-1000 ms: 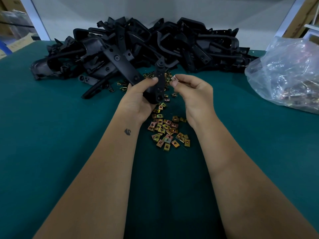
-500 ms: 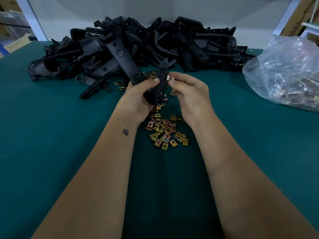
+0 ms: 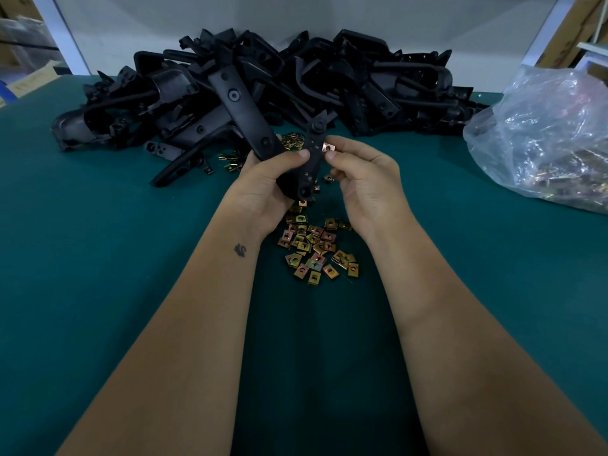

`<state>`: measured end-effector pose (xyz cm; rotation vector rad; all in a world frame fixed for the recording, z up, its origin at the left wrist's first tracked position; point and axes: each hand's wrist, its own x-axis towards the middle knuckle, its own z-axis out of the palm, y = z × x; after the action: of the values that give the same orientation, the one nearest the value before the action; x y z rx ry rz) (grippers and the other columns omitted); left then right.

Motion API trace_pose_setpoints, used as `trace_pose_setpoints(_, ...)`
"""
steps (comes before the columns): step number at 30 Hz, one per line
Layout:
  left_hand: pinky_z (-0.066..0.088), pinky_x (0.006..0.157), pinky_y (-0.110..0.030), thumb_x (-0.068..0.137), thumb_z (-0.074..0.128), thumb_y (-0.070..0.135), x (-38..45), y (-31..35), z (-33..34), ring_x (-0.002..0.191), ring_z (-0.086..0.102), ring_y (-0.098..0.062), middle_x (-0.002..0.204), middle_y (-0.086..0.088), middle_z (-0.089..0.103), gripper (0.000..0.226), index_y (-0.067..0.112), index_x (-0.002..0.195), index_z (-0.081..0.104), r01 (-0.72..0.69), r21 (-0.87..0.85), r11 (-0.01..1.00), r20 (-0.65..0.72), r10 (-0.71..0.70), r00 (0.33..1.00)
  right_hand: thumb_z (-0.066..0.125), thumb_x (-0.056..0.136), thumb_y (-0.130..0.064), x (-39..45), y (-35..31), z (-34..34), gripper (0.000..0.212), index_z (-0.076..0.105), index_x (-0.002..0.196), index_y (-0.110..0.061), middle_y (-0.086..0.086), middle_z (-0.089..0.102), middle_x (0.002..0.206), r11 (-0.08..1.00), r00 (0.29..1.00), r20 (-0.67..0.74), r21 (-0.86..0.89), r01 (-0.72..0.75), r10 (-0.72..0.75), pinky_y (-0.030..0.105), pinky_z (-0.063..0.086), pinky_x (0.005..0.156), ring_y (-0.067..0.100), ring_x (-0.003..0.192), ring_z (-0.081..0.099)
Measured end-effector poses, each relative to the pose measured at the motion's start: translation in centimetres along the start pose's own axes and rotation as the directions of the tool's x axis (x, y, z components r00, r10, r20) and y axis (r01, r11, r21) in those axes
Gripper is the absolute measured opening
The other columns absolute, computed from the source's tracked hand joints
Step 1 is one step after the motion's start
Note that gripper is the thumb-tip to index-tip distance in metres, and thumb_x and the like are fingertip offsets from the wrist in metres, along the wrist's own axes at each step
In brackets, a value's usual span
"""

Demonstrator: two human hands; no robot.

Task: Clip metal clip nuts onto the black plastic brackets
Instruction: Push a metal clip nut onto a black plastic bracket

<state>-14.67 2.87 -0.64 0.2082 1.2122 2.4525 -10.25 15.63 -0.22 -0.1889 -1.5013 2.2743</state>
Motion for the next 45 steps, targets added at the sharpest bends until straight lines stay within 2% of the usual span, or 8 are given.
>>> trace_pose_setpoints(6, 0.058, 0.075, -0.035, 0.089, 0.064, -0.002, 0.0, 0.0, -0.1, 0.097, 0.067, -0.022, 0.118, -0.011, 0.063, 0.044, 0.013, 0.127, 0.048, 0.006, 0.004, 1.000, -0.017, -0.006, 1.000, 0.066, 0.081, 0.011, -0.1, 0.1, 0.2, 0.020, 0.073, 0.084, -0.008, 0.002, 0.074, 0.081, 1.000, 1.000, 0.024, 0.002, -0.012, 0.012, 0.015, 0.046, 0.063, 0.008, 0.074, 0.064)
trace_pose_setpoints(14, 0.057, 0.077, -0.033, 0.087, 0.065, -0.002, -0.1, 0.0, 0.0, 0.092, 0.069, -0.019, 0.107, -0.007, 0.066, 0.040, 0.014, 0.118, 0.046, -0.001, 0.015, 1.000, 0.012, 0.000, 1.000, 0.068, 0.083, 0.004, -0.2, -0.1, 0.2, 0.017, 0.073, 0.082, -0.012, 0.004, 0.074, 0.086, 0.998, 0.999, 0.022, 0.039, -0.046, 0.045, 0.018, 0.047, 0.064, 0.011, 0.077, 0.065)
trace_pose_setpoints(19, 0.058, 0.071, -0.031, 0.088, 0.063, -0.006, -0.1, -0.1, 0.1, 0.088, 0.072, -0.018, 0.109, -0.008, 0.065, 0.041, 0.014, 0.119, 0.045, -0.027, 0.017, 0.999, 0.054, 0.026, 0.998, 0.067, 0.085, 0.001, -0.3, -0.1, 0.1, 0.024, 0.071, 0.097, -0.019, 0.007, 0.073, 0.098, 0.996, 0.997, 0.033, 0.048, -0.078, 0.077, 0.019, 0.049, 0.066, 0.013, 0.081, 0.066)
trace_pose_setpoints(23, 0.058, 0.083, -0.032, 0.087, 0.067, -0.003, -0.2, -0.4, 0.2, 0.104, 0.070, -0.019, 0.116, -0.005, 0.069, 0.047, 0.015, 0.125, 0.045, -0.083, 0.154, 0.985, 0.065, 0.073, 0.995, 0.067, 0.083, 0.007, -0.3, -0.2, 0.0, 0.026, 0.069, 0.101, -0.012, 0.010, 0.071, 0.090, 0.995, 0.999, -0.019, 0.087, -0.041, 0.043, 0.020, 0.052, 0.071, 0.013, 0.078, 0.066)
trace_pose_setpoints(29, 0.046, 0.108, -0.046, 0.088, 0.068, 0.000, -0.5, -0.6, 0.4, 0.124, 0.059, -0.024, 0.135, -0.011, 0.060, 0.058, 0.013, 0.135, 0.038, -0.152, 0.296, 0.943, 0.061, 0.140, 0.988, 0.066, 0.082, 0.011, -0.5, -0.5, 0.2, 0.023, 0.066, 0.093, -0.009, 0.004, 0.066, 0.075, 0.999, 0.998, -0.070, 0.035, 0.013, -0.011, 0.021, 0.050, 0.075, 0.010, 0.073, 0.064)
trace_pose_setpoints(33, 0.053, 0.100, -0.040, 0.085, 0.068, 0.006, -0.8, -0.1, 0.2, 0.119, 0.064, -0.022, 0.129, -0.008, 0.065, 0.063, 0.010, 0.140, 0.037, -0.124, 0.228, 0.966, 0.132, 0.095, 0.987, 0.061, 0.085, 0.013, -0.7, -1.0, 0.3, 0.022, 0.064, 0.094, -0.007, 0.002, 0.068, 0.073, 0.993, 1.000, 0.020, 0.118, -0.005, 0.002, 0.019, 0.052, 0.068, 0.008, 0.068, 0.065)
trace_pose_setpoints(38, 0.058, 0.078, -0.030, 0.077, 0.068, 0.013, -1.2, 0.5, 0.2, 0.102, 0.070, -0.016, 0.105, 0.001, 0.073, 0.050, 0.015, 0.122, 0.047, -0.049, 0.175, 0.983, 0.196, 0.014, 0.980, 0.057, 0.088, 0.009, -0.8, -1.3, 0.6, 0.021, 0.063, 0.095, -0.009, 0.007, 0.067, 0.087, 0.981, 0.994, 0.096, 0.184, -0.064, 0.047, 0.021, 0.051, 0.075, 0.014, 0.076, 0.062)
trace_pose_setpoints(45, 0.056, 0.089, -0.038, 0.086, 0.064, 0.007, -1.3, 0.6, 0.1, 0.114, 0.065, -0.023, 0.122, -0.007, 0.066, 0.060, 0.010, 0.139, 0.036, -0.070, 0.254, 0.965, 0.158, 0.030, 0.987, 0.061, 0.084, 0.013, -0.9, -1.2, 0.7, 0.022, 0.062, 0.089, -0.008, 0.006, 0.067, 0.079, 0.993, 0.999, 0.042, 0.110, -0.038, 0.034, 0.020, 0.052, 0.069, 0.012, 0.071, 0.064)
